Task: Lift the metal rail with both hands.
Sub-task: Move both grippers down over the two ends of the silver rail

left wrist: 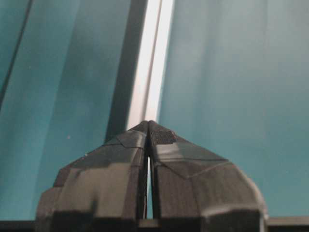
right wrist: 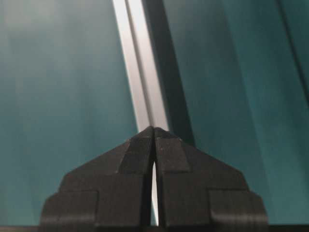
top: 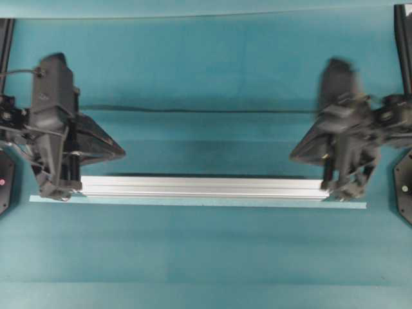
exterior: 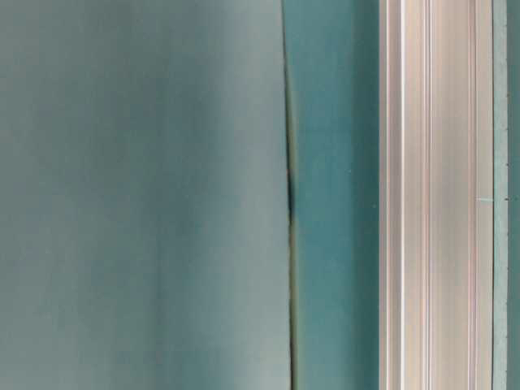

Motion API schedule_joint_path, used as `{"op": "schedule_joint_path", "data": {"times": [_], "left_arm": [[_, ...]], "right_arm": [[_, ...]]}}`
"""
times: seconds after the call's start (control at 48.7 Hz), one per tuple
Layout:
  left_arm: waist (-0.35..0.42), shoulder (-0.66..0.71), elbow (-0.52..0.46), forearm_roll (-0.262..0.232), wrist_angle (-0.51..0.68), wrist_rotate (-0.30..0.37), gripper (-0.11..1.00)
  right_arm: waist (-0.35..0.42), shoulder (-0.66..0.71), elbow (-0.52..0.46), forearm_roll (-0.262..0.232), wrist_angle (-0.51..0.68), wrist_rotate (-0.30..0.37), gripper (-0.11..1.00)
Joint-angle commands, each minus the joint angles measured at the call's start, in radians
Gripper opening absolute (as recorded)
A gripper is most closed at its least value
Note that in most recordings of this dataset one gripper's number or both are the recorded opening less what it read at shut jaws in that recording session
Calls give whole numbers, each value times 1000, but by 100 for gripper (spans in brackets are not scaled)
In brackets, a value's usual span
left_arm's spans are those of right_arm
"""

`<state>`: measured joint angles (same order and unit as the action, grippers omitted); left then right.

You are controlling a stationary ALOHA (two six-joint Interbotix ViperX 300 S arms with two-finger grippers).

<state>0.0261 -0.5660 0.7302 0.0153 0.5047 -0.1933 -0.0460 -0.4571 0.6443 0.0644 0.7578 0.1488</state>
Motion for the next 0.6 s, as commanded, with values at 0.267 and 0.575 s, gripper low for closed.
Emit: {"op": "schedule_joint_path", "data": {"times": [0.267, 0.575], "left_arm": [[12, 100, -57, 3, 160, 15, -2], [15, 218, -83, 5, 279, 15, -2]], "right_arm": [[26, 209, -138, -43, 216, -107, 0], [34, 285, -164, -43, 236, -192, 0]]}}
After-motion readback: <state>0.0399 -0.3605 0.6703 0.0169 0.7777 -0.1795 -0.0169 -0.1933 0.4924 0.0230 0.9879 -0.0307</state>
